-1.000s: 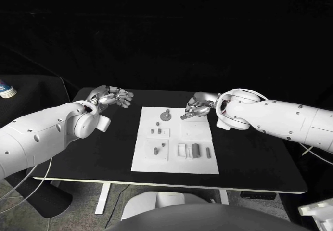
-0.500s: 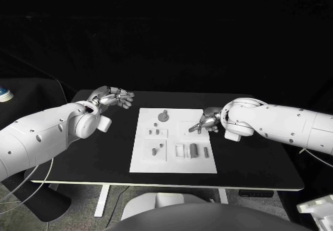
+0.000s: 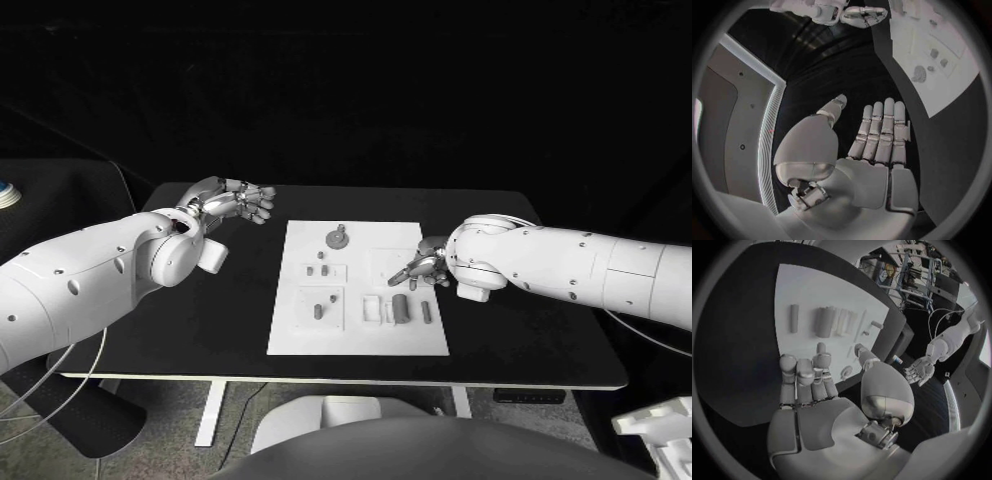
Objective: Assemble the parts on the task board
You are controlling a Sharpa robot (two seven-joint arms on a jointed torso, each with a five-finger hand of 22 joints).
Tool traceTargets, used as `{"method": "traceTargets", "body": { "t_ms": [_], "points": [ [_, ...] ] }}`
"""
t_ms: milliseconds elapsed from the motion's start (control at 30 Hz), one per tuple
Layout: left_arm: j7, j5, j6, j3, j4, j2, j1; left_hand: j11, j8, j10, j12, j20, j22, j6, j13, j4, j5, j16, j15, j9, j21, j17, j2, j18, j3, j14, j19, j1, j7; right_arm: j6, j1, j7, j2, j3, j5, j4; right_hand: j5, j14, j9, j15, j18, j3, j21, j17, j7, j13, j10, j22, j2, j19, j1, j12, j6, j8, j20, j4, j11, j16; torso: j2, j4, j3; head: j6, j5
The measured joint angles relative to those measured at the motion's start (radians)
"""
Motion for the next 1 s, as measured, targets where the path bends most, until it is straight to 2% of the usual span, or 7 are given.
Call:
{"method": "traceTargets", "body": {
  "t_ms": [367,567,1000],
  "points": [
    [0.0,0.0,0.003,0.0,0.004,0.0,0.0,0.0,0.0,0.0,0.0,0.0,0.0,0.0,0.0,0.003,0.0,0.0,0.0,0.0,-0.004,-0.001,0.004,0.0,-0.003,0.0,0.0,-0.004,0.0,0.015,-0.034,-0.011,0.04,-0.007,-0.045,-0.042,0.0,-0.001,0.0,0.001,0.0,0.0,0.0,0.001,0.001,0.0,0.0,-0.001,0.012,0.0,-0.012,0.0,-0.001,0.0,0.0,0.006,0.0,0.0,0.001,0.0007,-0.0003,-0.008,0.004],
    [0.0,0.001,0.005,0.0,0.004,0.0,0.0,0.0,0.0,0.0,0.0,0.0,0.0,0.0,0.0,0.003,0.0,0.0,0.0,0.0,-0.004,-0.001,0.0,0.0,-0.003,0.0,0.0,-0.008,0.0,0.031,-0.037,-0.014,0.043,-0.006,-0.062,-0.052,0.0,-0.004,0.0,0.0,0.0,0.0,0.0,0.002,0.001,0.001,-0.003,-0.001,0.023,0.0,-0.009,0.0,-0.002,0.0,0.0,0.006,-0.003,0.0,0.001,-0.0006,-0.0004,-0.011,0.007],
    [0.0,0.001,0.006,0.0,0.007,-0.002,0.0,0.0,0.0,0.0,0.0,0.0,0.001,0.0,0.0,0.006,0.0,0.0,0.0,0.0,-0.003,-0.001,0.0,0.0,-0.006,0.0,0.0,-0.008,0.0,0.061,-0.049,-0.016,0.057,-0.007,-0.078,-0.061,0.0,-0.007,0.0,0.001,0.0,0.005,0.0,0.004,0.001,0.003,-0.003,-0.001,0.03,-0.004,-0.009,0.0,-0.005,0.0,-0.003,0.001,-0.003,0.0,0.001,-0.0027,-0.0005,-0.012,0.009]
  ]
}}
